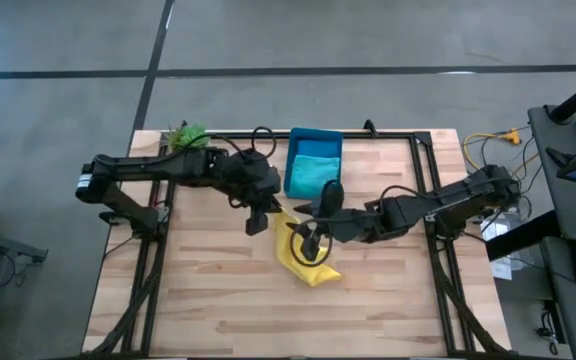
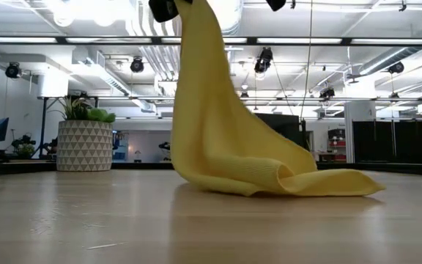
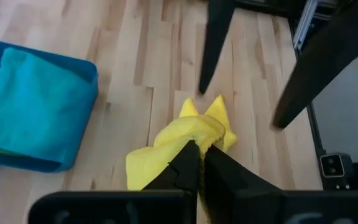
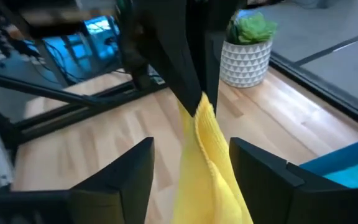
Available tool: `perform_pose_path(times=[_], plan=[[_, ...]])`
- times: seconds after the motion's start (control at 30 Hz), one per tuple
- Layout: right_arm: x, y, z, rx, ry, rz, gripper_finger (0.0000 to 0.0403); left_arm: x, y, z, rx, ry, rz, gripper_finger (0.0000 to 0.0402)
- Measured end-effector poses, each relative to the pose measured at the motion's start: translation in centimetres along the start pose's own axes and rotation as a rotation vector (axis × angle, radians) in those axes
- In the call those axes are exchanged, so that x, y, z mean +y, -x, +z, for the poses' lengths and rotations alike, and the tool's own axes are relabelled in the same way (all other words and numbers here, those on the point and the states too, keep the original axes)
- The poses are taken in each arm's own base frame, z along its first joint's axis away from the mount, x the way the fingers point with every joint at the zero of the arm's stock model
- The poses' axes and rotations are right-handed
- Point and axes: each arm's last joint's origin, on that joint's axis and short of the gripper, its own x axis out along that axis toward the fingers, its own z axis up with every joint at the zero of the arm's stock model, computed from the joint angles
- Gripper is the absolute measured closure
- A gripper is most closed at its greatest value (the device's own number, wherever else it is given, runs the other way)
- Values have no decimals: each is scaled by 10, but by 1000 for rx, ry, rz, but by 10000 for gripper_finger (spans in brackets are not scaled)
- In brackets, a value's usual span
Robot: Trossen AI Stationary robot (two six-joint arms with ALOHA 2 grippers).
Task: Fold microfiber towels
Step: Fold the yellow microfiber cloth
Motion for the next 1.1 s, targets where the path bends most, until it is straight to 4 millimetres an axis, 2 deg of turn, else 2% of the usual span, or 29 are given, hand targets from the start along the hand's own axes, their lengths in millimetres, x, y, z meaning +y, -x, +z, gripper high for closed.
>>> perform_pose_path(times=[0.23,0.47,0.7,0.9,1.1], plan=[[-4,-15,-7,31,58,-43,196,0,1,1,-3,-1,2,402],[-8,-31,-26,126,109,-76,196,-1,3,1,-8,0,1,402],[-14,-49,-60,246,125,-79,196,-1,6,0,-7,1,1,402],[-28,-55,-85,337,98,-65,199,-1,6,0,-8,-1,1,402],[-38,-58,-118,402,50,-6,220,-1,6,0,-8,-2,1,402]])
